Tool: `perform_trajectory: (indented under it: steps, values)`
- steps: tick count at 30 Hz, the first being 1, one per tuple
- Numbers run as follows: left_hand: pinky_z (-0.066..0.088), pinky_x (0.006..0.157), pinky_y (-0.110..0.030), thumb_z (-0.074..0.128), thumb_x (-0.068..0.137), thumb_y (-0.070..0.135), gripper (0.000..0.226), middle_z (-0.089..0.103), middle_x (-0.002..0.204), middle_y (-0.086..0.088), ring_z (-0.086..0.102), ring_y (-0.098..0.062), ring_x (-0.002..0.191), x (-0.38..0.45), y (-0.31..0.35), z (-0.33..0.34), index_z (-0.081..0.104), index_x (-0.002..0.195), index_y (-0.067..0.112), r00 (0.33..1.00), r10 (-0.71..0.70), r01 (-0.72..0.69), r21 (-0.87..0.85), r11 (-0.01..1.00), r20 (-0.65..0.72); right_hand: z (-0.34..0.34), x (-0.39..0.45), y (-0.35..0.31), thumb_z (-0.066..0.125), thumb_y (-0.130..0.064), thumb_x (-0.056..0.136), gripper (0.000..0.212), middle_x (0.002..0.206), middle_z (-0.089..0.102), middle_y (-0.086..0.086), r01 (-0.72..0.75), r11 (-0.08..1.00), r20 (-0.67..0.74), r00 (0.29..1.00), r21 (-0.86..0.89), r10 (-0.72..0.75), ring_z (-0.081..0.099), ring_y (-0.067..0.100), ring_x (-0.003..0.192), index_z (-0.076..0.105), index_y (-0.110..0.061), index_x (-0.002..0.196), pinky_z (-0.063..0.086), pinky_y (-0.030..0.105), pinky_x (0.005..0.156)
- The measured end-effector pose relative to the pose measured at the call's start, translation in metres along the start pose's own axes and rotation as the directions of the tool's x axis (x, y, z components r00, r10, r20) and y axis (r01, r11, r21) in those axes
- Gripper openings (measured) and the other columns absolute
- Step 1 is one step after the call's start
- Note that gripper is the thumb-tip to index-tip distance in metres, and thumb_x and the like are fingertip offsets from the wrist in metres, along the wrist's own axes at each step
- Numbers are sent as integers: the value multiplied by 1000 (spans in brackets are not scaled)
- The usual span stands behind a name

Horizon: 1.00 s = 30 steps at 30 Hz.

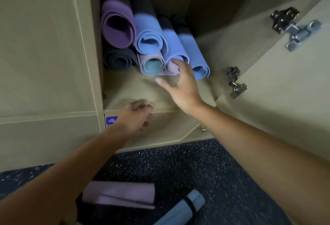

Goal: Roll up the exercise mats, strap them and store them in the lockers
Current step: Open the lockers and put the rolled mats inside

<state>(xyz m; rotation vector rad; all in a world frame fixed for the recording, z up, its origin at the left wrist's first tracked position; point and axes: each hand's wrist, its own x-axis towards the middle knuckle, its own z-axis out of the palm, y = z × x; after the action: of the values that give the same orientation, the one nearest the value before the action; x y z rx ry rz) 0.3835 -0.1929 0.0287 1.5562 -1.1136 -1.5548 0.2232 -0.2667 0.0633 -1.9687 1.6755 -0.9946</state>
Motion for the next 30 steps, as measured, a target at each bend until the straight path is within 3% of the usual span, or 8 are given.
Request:
perform_trajectory:
  steps: [6,10,13,16,22,24,26,30]
  values:
    - [50,75,-33,58,102,40,17,73,106,-3,70,-21,93,-13,-27,16,65,102,24,987,81,-111,226,968,138,-26,-101,38,76,-43,89,64,140,49,-3,-81,996,45,996,-39,82,46,13,131,50,-19,142,39,28,109]
    - [57,87,-43,62,95,54,29,71,97,-5,69,-26,91,-17,-62,25,66,99,25,968,79,-170,394,903,237,-38,-166,71,68,-53,91,66,142,49,-3,-203,977,113,971,-66,210,46,10,128,46,-24,146,45,37,107]
    - [51,79,-29,60,99,49,26,68,91,8,64,-9,85,-19,-84,34,67,103,24,954,50,-221,577,787,297,-38,-209,96,70,-50,91,65,144,48,-2,-315,948,167,933,-54,319,47,11,130,45,-27,147,45,36,108]
    - [46,83,-28,59,101,44,23,68,97,9,65,-12,93,-21,-112,42,66,107,23,947,-16,-216,670,711,322,-28,-243,125,71,-44,92,62,139,48,-5,-385,920,219,894,-72,391,47,15,130,46,-25,146,45,38,109]
    - [47,95,-28,57,100,49,57,65,132,-8,61,-19,110,-19,-204,24,42,148,22,854,-337,-176,831,528,396,17,-312,189,69,-50,92,75,160,25,14,-656,739,408,639,-151,651,35,31,143,31,-36,155,37,45,116]
    - [38,106,-24,54,92,64,85,49,153,-9,54,-20,127,-19,-231,19,25,160,23,793,-429,-171,834,525,433,34,-333,208,66,-59,90,80,163,16,21,-723,660,465,521,-204,715,27,37,147,23,-44,156,34,50,118]
    - [28,113,-22,58,97,57,88,30,166,-7,43,-22,143,-19,-256,17,11,164,24,766,-499,-96,840,534,404,48,-351,217,63,-63,91,82,164,14,23,-753,601,522,411,-268,747,29,39,147,19,-45,158,35,49,117]
    - [41,111,-35,57,103,44,87,38,159,-14,54,-31,130,-9,-305,25,-10,158,41,763,-565,82,820,566,314,76,-381,231,58,-60,95,81,158,22,27,-795,494,581,228,-353,782,48,38,133,13,-42,160,44,38,105]
